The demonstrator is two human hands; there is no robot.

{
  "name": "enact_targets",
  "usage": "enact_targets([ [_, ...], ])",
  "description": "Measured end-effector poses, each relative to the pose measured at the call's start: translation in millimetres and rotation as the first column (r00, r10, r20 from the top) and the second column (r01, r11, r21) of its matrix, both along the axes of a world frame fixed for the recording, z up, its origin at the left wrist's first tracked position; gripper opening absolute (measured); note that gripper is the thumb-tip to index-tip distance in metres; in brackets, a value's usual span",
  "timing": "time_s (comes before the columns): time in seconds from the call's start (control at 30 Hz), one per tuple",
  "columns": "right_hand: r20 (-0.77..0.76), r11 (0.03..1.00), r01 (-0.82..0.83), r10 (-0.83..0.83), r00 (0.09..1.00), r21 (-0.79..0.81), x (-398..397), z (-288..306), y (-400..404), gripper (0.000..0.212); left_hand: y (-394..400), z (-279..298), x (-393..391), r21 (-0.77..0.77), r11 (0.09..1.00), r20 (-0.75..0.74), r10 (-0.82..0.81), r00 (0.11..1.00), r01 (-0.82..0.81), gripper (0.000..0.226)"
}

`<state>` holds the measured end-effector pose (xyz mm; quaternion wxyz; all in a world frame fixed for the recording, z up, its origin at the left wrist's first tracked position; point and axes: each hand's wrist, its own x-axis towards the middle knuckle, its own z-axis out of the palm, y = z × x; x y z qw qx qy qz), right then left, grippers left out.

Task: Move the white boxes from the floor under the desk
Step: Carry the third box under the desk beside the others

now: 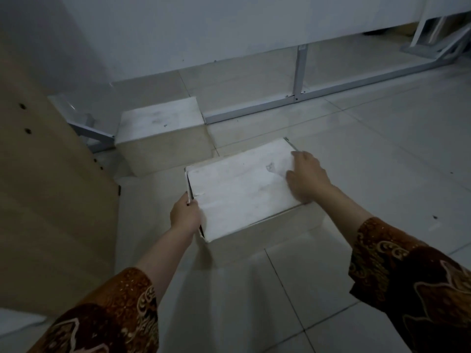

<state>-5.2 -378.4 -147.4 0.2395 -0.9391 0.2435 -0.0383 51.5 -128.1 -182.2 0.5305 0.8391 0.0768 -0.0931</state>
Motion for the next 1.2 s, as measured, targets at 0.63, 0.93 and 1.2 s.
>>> enact_targets([
  [0.63,0.008,0.855,0.109,-0.13,0.991,0.507,-126.2,15.4,97.6,0.053,130.4,40.5,-113.8,-0.215,0.946,-0.048,0.237,0.97,-0.242,0.032],
  [0.93,0.044,0.883,0.064,-0.095,0.994,0.465,-220.7,52.0,180.4,0.05,211.5,93.4,-192.2,-0.259,0.949,0.007,0.185,0.983,-0.177,0.029],
  [1.2,0.02,0.901,0.063,-0.079,0.997,0.43,-283.9,85.7,246.8,0.047,277.6,126.3,-246.5,-0.292,0.949,-0.025,0.116,0.993,-0.118,0.033],
])
